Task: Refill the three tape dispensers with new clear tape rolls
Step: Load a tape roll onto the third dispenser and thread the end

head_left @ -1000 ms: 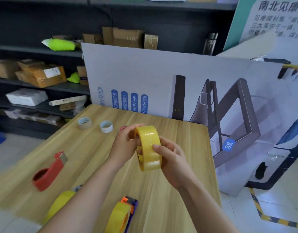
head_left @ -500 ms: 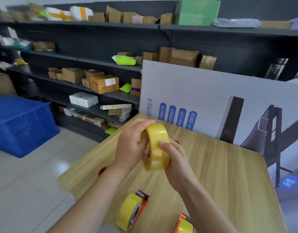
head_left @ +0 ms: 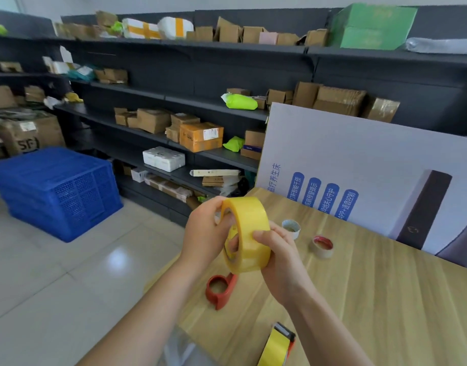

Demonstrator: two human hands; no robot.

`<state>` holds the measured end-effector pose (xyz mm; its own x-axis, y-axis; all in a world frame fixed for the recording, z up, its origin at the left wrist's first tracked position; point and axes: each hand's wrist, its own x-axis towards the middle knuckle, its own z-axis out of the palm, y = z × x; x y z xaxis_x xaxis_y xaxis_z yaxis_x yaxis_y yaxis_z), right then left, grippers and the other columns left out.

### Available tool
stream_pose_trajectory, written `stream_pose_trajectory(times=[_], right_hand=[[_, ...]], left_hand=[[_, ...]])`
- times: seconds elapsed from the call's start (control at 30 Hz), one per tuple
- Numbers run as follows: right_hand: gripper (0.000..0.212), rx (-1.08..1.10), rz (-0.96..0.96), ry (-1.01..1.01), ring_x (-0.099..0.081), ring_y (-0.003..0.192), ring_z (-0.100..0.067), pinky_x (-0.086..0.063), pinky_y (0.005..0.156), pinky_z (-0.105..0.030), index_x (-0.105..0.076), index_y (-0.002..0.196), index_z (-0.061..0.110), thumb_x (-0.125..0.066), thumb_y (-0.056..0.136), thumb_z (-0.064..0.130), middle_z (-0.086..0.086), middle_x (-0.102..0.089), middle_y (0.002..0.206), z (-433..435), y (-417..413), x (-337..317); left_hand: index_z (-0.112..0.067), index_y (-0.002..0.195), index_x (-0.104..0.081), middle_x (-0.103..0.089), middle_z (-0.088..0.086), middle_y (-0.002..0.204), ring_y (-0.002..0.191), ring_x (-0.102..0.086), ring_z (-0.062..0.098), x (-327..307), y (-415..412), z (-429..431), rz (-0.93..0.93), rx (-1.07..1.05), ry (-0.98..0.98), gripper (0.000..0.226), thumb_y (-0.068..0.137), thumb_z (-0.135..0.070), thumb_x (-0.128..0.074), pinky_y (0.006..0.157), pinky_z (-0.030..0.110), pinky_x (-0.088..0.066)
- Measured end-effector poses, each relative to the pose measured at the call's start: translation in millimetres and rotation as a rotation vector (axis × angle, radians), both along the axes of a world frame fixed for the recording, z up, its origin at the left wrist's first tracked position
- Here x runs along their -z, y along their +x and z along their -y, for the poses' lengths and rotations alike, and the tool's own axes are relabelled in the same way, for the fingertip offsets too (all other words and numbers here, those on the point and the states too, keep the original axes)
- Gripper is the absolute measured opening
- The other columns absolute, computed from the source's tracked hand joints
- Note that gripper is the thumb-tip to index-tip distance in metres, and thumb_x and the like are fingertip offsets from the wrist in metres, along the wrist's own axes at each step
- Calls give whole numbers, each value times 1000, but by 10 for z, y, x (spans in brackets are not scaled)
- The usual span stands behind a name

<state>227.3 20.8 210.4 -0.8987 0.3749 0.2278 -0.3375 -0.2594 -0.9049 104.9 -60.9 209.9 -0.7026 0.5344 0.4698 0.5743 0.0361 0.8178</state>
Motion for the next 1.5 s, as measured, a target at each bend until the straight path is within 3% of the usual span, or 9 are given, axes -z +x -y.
stream_pose_trajectory(times=[0.33, 0.43, 0.5, 0.63, 0.77, 0.93, 1.2, 1.37, 1.5], right_hand=[[29, 42, 82, 14, -67, 64, -26, -53, 64, -41, -76, 81, 10, -65, 73, 35, -20, -72, 80, -407, -292, -58], [28, 55, 119, 8, -65, 58, -26, -53, 58, -37, -75, 80, 9, -63, 80, 35, -20, -70, 77, -550, -400, -83], [32, 31, 127, -3, -65, 57, -26, -54, 56, -34, -72, 87, 4, -60, 83, 33, -20, -70, 76, -636, -467, -99], [37, -5, 114, 28, -67, 63, -24, -56, 62, -34, -69, 91, -1, -56, 88, 34, -19, -72, 81, -767, -532, -125], [41, 35, 92, 58, -68, 77, -29, -56, 75, -46, -66, 106, -3, -53, 90, 33, -24, -72, 91, -885, -568, -128], [33, 106, 153, 35, -69, 76, -29, -53, 83, -57, -67, 105, 4, -54, 89, 29, -23, -72, 92, -986, -654, -53], [35, 255, 193, 38, -70, 74, -24, -58, 70, -33, -68, 103, 1, -49, 100, 30, -16, -75, 87, -1089, -993, 43], [32, 301, 194, 43, -68, 76, -25, -57, 73, -38, -70, 105, 7, -60, 92, 34, -15, -74, 91, -1042, -1331, -1], [28, 363, 211, -5, -68, 82, -30, -54, 86, -50, -72, 105, 11, -66, 84, 29, -22, -73, 98, -960, -1611, -24]], left_hand=[[-26, 36, -53, -51, -10, 39, 51, -47, 11, 82, -304, -395, 218, 91, -490, 50, 85, -40, -53, 61, 31, -41], [-34, 93, -63, -62, -17, 90, 86, -60, 11, 55, -354, -547, 87, 100, -329, 13, 83, -31, -55, 79, 31, -51], [-31, 126, -51, -55, -19, 116, 104, -55, 2, 30, -412, -637, -96, 93, -100, 41, 86, -24, -57, 87, 18, -46], [-30, 108, -61, -63, -18, 99, 93, -59, -1, 26, -539, -793, -329, 75, 53, 23, 88, -28, -51, 79, 21, -49], [-30, 99, -59, -61, -4, 74, 68, -57, 18, 138, -661, -962, 91, 111, -36, 21, 81, -35, -51, 61, 38, -47], [-21, 118, -53, -62, 12, 78, 59, -60, 17, 236, -784, -1136, 411, 303, -268, 25, 94, -17, -48, 50, 29, -48], [-25, 111, -62, -64, -13, 102, 92, -58, 0, 138, -1110, -1223, -285, 174, -36, 27, 85, -22, -56, 78, 18, -47], [-32, 107, -61, -64, -14, 79, 73, -59, 2, 137, -1526, -1269, -96, 248, -172, 28, 80, -23, -55, 66, 22, -48], [-11, 130, -48, -64, 5, 105, 98, -63, 25, 211, -1861, -1355, 139, 435, -329, 42, 91, 1, -51, 91, 41, -51]])
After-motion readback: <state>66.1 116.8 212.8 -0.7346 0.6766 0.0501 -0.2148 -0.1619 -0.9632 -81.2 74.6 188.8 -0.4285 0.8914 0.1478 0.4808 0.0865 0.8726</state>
